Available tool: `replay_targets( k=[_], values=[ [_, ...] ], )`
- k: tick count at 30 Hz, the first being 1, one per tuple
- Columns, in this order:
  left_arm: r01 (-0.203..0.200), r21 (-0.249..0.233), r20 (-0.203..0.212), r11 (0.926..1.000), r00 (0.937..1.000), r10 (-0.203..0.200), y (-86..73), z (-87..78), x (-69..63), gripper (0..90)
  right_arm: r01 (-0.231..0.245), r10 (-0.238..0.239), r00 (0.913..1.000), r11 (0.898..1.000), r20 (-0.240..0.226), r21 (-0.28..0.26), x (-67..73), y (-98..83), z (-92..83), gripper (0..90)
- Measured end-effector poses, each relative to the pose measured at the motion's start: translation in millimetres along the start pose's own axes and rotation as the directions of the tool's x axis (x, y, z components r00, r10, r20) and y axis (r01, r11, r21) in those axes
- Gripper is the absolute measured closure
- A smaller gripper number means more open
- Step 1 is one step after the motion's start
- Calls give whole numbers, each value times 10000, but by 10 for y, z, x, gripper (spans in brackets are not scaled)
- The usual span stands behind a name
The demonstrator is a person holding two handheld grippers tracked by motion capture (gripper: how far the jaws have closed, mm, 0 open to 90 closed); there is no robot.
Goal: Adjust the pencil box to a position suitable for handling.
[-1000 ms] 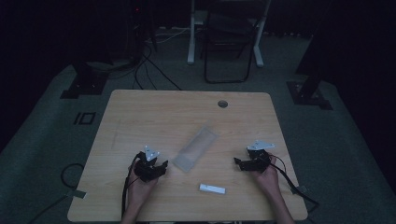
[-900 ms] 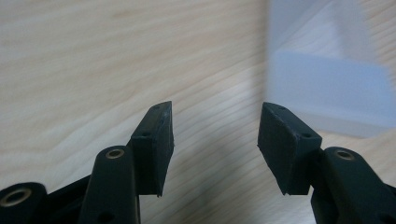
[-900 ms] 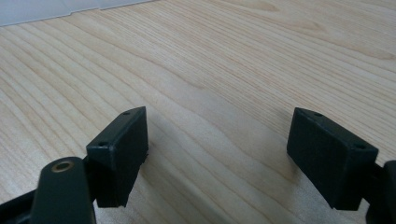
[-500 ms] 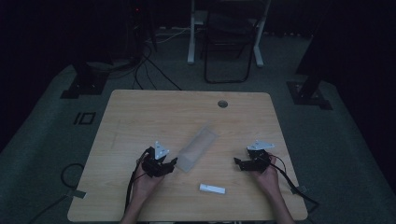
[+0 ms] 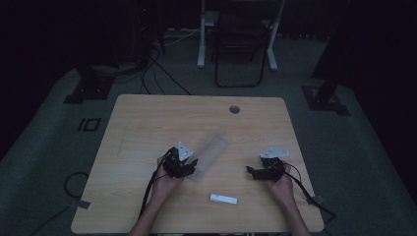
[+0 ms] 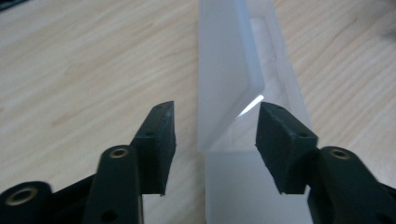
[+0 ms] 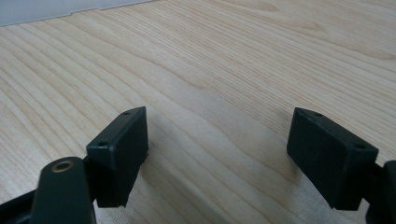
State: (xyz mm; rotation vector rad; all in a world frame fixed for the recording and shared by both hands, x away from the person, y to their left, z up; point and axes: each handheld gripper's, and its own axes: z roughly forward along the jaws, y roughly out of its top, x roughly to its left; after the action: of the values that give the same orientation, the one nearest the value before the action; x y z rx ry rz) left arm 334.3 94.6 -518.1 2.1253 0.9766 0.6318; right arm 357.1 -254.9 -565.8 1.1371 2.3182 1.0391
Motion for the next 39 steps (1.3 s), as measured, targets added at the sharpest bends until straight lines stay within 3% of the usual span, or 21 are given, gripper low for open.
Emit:
replay_targets(
  k=[14,21,31,33,34,36,39],
  values=[
    [-165,75,-733,9998,9972,170,55,59,0,767,-1,1,10000,10000,1,1,0,0,0,206],
    [-319,77,-757,9995,9966,324,28,24,-2,799,-1,1,10000,10000,-1,1,0,0,0,206],
    [-677,-122,-172,9976,9976,675,27,7,-54,824,1,-1,10000,10000,2,1,0,0,0,207],
    [-822,-232,93,9963,9966,824,30,9,-73,826,-1,1,10000,10000,4,0,0,1,0,207],
    [-1050,-388,458,9937,9932,1067,24,10,-94,825,-6,6,10000,10000,5,8,-3,3,2,213],
    [-1159,-460,632,9922,9909,1187,19,8,-106,822,-5,5,10000,10000,0,-5,-6,5,3,223],
    [-1168,-615,720,9913,9900,1211,11,-5,-98,714,-54,54,10000,10000,45,-60,-11,4,0,256]
  ],
)
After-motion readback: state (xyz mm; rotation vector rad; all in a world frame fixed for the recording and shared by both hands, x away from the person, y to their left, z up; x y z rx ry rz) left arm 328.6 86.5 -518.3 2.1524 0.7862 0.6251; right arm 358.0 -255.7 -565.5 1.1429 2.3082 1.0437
